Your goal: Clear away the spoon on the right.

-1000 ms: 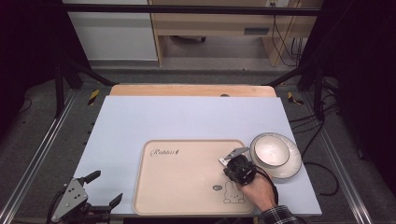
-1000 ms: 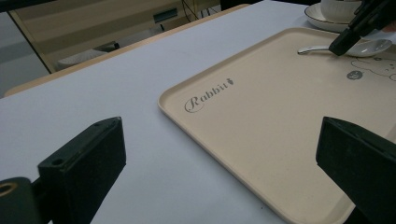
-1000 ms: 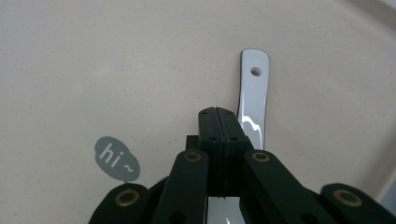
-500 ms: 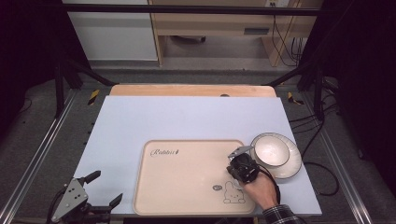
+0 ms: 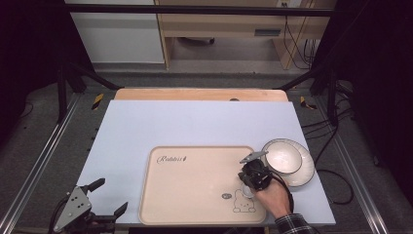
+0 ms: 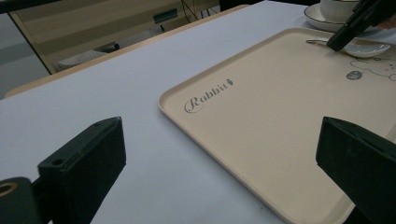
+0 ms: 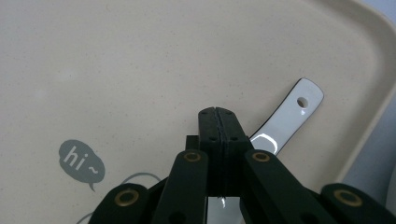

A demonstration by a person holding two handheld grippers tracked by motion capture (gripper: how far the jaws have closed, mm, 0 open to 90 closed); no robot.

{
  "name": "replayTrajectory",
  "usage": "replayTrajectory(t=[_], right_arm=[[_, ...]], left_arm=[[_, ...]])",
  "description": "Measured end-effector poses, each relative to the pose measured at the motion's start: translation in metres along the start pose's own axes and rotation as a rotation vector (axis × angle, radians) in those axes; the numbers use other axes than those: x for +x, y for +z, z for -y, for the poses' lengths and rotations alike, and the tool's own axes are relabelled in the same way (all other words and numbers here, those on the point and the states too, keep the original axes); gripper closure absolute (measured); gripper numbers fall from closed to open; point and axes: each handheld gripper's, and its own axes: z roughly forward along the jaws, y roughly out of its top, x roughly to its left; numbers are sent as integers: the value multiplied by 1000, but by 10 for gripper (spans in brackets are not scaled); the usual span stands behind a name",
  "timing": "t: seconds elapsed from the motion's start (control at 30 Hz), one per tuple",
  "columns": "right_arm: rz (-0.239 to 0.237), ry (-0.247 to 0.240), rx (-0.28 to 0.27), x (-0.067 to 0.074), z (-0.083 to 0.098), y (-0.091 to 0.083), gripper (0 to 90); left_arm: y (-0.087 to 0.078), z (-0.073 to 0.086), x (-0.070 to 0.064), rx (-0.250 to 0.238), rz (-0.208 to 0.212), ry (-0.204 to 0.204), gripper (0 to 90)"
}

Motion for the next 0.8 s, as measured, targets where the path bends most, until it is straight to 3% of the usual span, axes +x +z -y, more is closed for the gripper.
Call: replayTrajectory(t=[0.6, 0.8], right_arm=[[6, -28, -83, 4, 1, -14, 700], [41, -53, -114, 6, 2, -22, 635]], left_arm=[[-1, 0, 0, -7, -1, -4, 11], [-1, 0, 0, -7, -1, -5, 11]])
